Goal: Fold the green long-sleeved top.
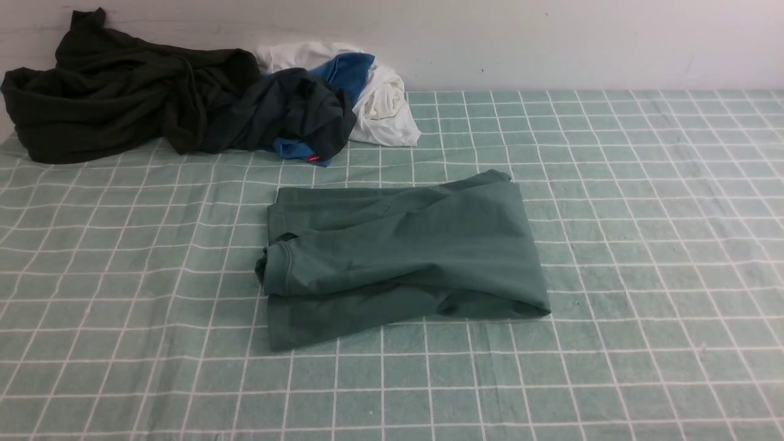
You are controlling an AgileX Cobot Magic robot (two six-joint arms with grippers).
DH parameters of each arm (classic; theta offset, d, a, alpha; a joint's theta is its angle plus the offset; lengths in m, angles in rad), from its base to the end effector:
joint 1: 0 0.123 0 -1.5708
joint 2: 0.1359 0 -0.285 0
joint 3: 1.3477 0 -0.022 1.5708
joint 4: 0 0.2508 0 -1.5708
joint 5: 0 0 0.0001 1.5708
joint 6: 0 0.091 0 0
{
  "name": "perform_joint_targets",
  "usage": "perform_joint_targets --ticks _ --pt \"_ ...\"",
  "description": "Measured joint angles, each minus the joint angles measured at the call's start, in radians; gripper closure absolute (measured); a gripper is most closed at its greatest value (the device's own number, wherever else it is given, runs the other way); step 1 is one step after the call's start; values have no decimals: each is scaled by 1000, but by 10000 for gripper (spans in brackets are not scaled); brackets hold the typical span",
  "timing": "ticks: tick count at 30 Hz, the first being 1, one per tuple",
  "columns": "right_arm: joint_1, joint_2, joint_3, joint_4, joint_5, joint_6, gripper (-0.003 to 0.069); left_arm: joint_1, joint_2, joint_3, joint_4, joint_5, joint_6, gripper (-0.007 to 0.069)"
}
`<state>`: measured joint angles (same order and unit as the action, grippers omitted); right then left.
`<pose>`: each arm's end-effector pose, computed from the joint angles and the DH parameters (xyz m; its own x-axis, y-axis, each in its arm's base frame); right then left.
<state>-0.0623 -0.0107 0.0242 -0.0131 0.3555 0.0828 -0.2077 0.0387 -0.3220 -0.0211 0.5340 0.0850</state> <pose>0.0530 -0.0037 0.1736 -0.2721 0.0876 -0.9583 0.0860 0.9941 0.0664 0.0340 -0.0082 0.2689 -0.1444 0.0987 -0.9846 0.2267 0.9718 0.0642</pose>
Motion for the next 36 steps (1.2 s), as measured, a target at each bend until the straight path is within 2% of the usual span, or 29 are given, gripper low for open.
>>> perform_joint_targets --ticks 3,4,7,11,19,36 --pt "0 0 0 0 0 0 673 97 0 132 -38 -246 7 628" --pt "0 0 0 0 0 0 673 97 0 132 -38 -258 7 628" --pt "0 0 0 0 0 0 673 205 -30 265 -13 -368 8 628" --pt "0 0 0 0 0 0 673 263 -49 344 33 -362 2 628" --pt "0 0 0 0 0 0 673 268 -49 348 55 -213 1 628" --pt "0 0 0 0 0 0 673 268 -49 348 52 -212 1 628"
